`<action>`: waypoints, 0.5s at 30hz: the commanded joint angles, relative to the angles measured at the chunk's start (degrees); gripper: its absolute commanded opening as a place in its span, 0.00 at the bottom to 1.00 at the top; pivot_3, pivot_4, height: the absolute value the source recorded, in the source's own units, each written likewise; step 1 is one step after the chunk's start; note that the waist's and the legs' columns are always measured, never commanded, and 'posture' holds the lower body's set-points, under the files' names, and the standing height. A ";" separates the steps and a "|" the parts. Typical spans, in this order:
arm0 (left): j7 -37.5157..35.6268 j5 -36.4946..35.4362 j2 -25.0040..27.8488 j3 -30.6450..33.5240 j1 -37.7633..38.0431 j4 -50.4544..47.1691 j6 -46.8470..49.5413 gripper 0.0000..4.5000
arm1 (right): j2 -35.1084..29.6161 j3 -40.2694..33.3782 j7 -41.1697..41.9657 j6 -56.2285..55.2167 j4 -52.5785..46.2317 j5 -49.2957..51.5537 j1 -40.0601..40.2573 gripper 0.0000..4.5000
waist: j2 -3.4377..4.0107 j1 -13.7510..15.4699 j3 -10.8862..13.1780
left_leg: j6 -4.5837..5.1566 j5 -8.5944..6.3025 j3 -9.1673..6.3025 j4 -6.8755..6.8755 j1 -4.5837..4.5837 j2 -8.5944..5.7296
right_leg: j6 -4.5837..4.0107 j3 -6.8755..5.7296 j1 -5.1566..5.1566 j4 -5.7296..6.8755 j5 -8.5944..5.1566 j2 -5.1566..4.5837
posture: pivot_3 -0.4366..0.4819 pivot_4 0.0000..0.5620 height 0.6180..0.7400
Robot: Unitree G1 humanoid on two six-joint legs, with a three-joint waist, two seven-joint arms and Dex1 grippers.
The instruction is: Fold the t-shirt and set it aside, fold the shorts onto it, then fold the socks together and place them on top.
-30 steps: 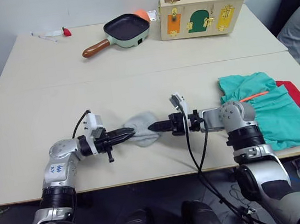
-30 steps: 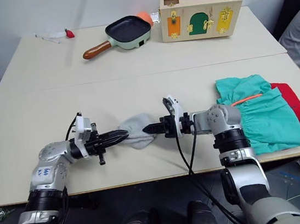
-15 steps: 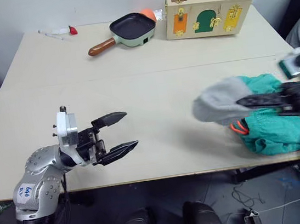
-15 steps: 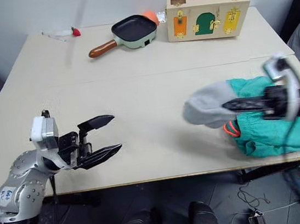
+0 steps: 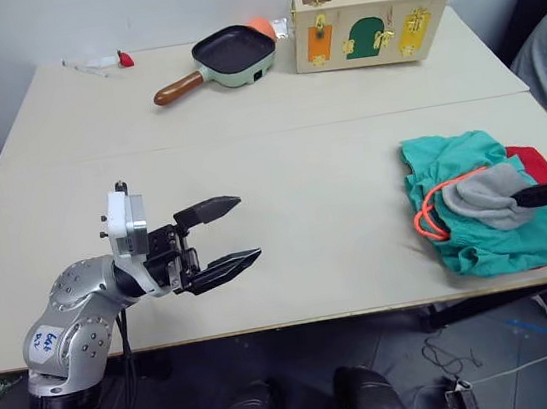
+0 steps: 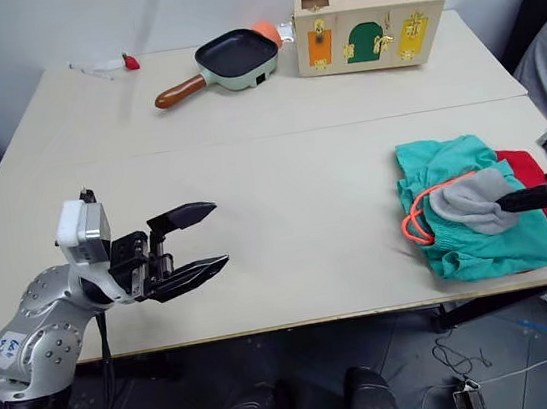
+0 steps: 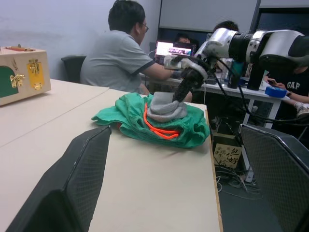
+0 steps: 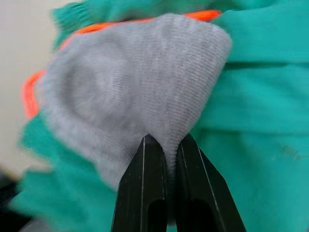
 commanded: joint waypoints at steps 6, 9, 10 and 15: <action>-4.19 1.15 6.32 4.50 2.33 2.90 -1.89 1.00 | -5.83 -2.18 4.77 -6.28 5.39 -7.07 -4.51 0.41 | 0.14 0.48 0.07 | 0.00 0.00 -0.11 0.01 -0.07 -0.03 | 0.00 0.01 0.02 -0.08 0.00 -0.01 | 0.48 0.27 1.00; -4.62 4.21 7.95 4.61 4.56 4.16 -3.82 1.00 | -9.68 -3.39 8.28 -8.91 2.29 -7.41 -4.53 0.64 | 0.28 0.40 0.15 | -0.01 -0.01 -0.10 -0.01 -0.06 -0.04 | 0.00 0.03 0.01 -0.09 0.00 -0.03 | 0.48 0.27 1.00; -4.51 5.97 8.54 4.61 5.36 4.76 -5.02 1.00 | -10.74 -4.26 8.91 -10.09 0.93 -7.13 -4.62 0.72 | 0.29 0.30 0.16 | -0.02 -0.02 -0.10 -0.01 -0.06 -0.04 | -0.01 0.03 -0.02 -0.08 -0.01 -0.03 | 0.48 0.27 1.00; -4.52 11.89 10.95 5.79 8.21 8.92 -9.90 1.00 | -10.46 -9.75 13.59 -11.56 -15.73 -0.78 1.72 0.99 | 0.35 -0.74 0.16 | -0.41 -0.25 -0.02 -0.06 0.02 0.09 | -0.03 -0.01 -0.06 -0.04 -0.01 -0.20 | 0.48 0.27 1.00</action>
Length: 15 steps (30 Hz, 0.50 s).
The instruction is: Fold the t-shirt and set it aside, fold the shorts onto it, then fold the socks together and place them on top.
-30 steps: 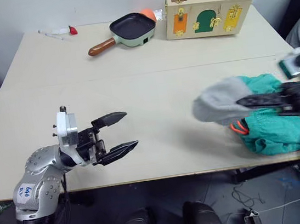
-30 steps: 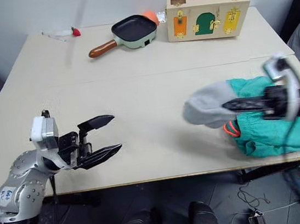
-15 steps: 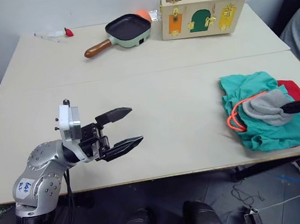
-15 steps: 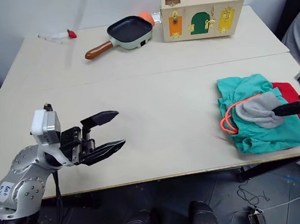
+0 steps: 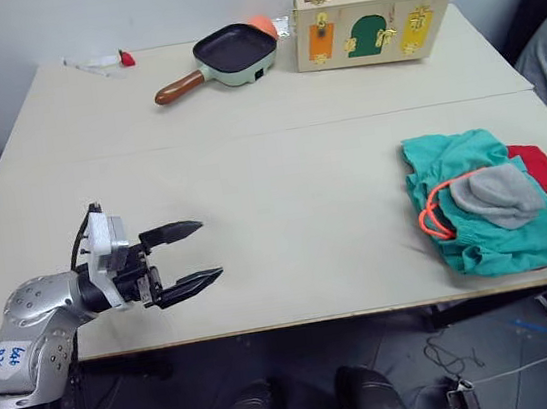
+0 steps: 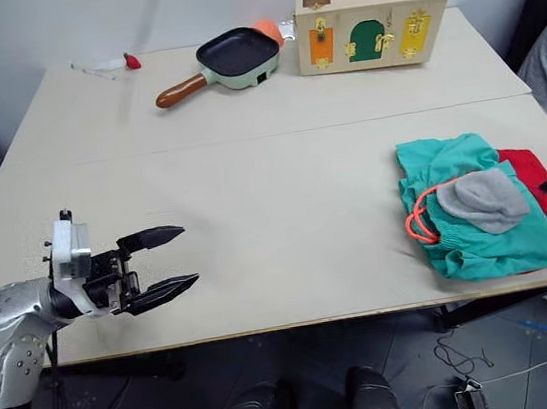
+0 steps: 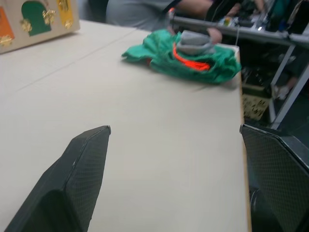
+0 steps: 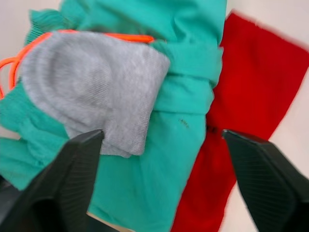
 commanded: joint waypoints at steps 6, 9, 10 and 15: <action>0.53 9.32 3.05 4.16 5.09 5.25 -10.54 1.00 | 20.60 -14.45 -5.76 -4.35 -38.05 19.78 18.22 0.99 | -0.16 -0.86 -0.07 | -0.04 -0.02 0.01 -0.09 0.17 0.16 | -0.06 0.00 0.05 0.21 0.04 0.02 | 0.48 0.27 1.00; 1.38 11.81 3.03 5.30 8.36 5.96 -13.53 1.00 | 31.71 -13.58 -11.03 -15.80 -47.09 18.16 24.71 0.99 | -0.08 -0.31 -0.03 | 0.07 0.08 -0.07 -0.18 0.24 0.22 | -0.13 0.01 0.12 0.38 0.00 0.08 | 0.48 0.27 1.00; 1.91 12.70 2.92 5.65 9.48 5.92 -14.44 1.00 | 34.53 -11.72 -11.29 -21.28 -47.70 16.09 26.38 0.99 | -0.02 0.13 0.01 | 0.08 0.08 -0.07 -0.17 0.18 0.20 | -0.14 0.01 0.09 0.38 -0.01 0.08 | 0.48 0.27 1.00; 3.18 15.36 2.99 6.31 12.63 6.48 -17.80 1.00 | 42.10 -7.27 -11.46 -45.31 -37.26 9.04 28.94 0.99 | -0.06 1.23 -0.01 | 0.38 0.11 -0.07 -0.04 -0.01 -0.17 | 0.08 -0.03 0.06 0.24 0.10 0.24 | 0.48 0.27 1.00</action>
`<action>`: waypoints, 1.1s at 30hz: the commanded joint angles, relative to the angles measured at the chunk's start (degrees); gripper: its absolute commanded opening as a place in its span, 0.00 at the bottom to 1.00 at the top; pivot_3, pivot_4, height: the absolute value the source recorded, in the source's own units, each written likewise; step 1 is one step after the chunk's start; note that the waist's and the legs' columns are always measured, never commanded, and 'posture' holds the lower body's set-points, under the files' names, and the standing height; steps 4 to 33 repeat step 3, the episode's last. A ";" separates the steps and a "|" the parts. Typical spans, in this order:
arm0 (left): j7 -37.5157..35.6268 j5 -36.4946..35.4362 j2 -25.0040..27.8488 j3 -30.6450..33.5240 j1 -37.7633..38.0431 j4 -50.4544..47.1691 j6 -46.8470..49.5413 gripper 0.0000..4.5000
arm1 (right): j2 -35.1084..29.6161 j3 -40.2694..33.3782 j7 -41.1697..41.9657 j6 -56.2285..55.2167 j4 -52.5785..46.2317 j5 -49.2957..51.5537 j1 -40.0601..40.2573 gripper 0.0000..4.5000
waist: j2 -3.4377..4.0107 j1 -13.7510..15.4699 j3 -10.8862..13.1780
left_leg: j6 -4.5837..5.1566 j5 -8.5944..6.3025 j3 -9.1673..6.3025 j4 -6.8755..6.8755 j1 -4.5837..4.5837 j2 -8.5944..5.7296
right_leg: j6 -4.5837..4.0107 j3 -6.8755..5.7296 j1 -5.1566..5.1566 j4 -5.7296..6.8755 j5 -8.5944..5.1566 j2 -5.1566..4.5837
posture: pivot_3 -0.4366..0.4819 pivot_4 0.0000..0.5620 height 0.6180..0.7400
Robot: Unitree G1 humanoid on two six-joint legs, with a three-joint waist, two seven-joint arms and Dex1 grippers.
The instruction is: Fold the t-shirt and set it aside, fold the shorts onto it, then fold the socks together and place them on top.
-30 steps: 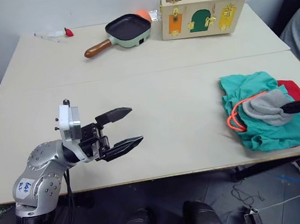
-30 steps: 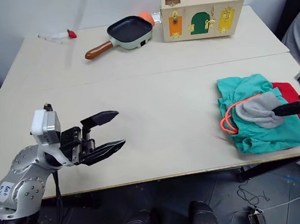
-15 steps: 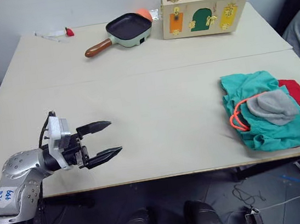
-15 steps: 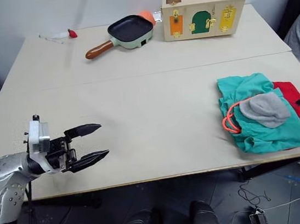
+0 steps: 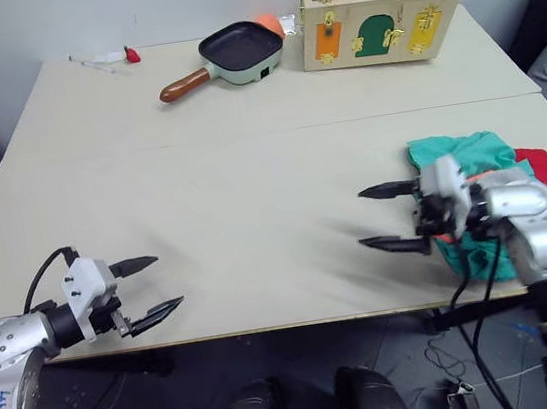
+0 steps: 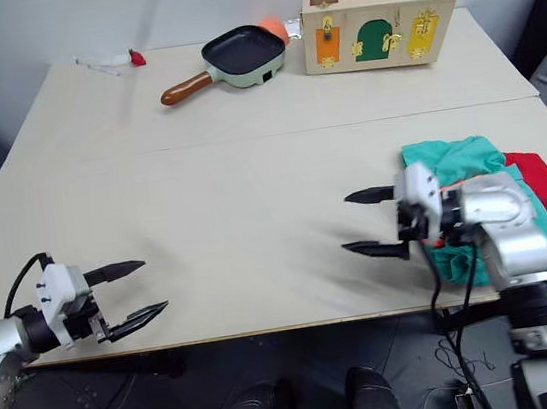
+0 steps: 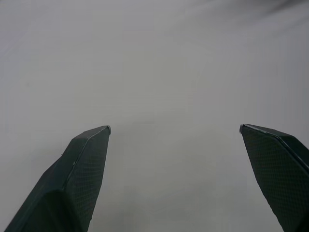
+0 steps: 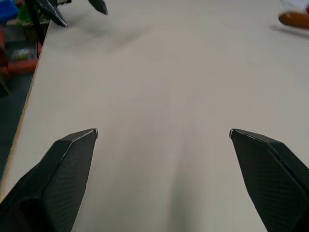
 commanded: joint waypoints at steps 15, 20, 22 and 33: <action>1.48 1.72 -0.09 2.42 0.33 1.01 -4.90 1.00 | 2.48 0.20 -1.99 -15.46 10.67 -3.50 -0.51 0.99 | -0.05 -0.12 -0.03 | 0.03 -0.10 0.04 0.04 0.01 -0.09 | 0.28 0.07 0.12 -0.28 0.33 -0.07 | 0.48 0.27 1.00; 1.48 1.72 -0.09 2.42 0.33 1.01 -4.90 1.00 | 2.48 0.20 -1.99 -15.46 10.67 -3.50 -0.51 0.99 | -0.05 -0.12 -0.03 | 0.03 -0.10 0.04 0.04 0.01 -0.09 | 0.28 0.07 0.12 -0.28 0.33 -0.07 | 0.48 0.27 1.00; 1.48 1.72 -0.09 2.42 0.33 1.01 -4.90 1.00 | 2.48 0.20 -1.99 -15.46 10.67 -3.50 -0.51 0.99 | -0.05 -0.12 -0.03 | 0.03 -0.10 0.04 0.04 0.01 -0.09 | 0.28 0.07 0.12 -0.28 0.33 -0.07 | 0.48 0.27 1.00; 1.48 1.72 -0.09 2.42 0.33 1.01 -4.90 1.00 | 2.48 0.20 -1.99 -15.46 10.67 -3.50 -0.51 0.99 | -0.05 -0.12 -0.03 | 0.03 -0.10 0.04 0.04 0.01 -0.09 | 0.28 0.07 0.12 -0.28 0.33 -0.07 | 0.48 0.27 1.00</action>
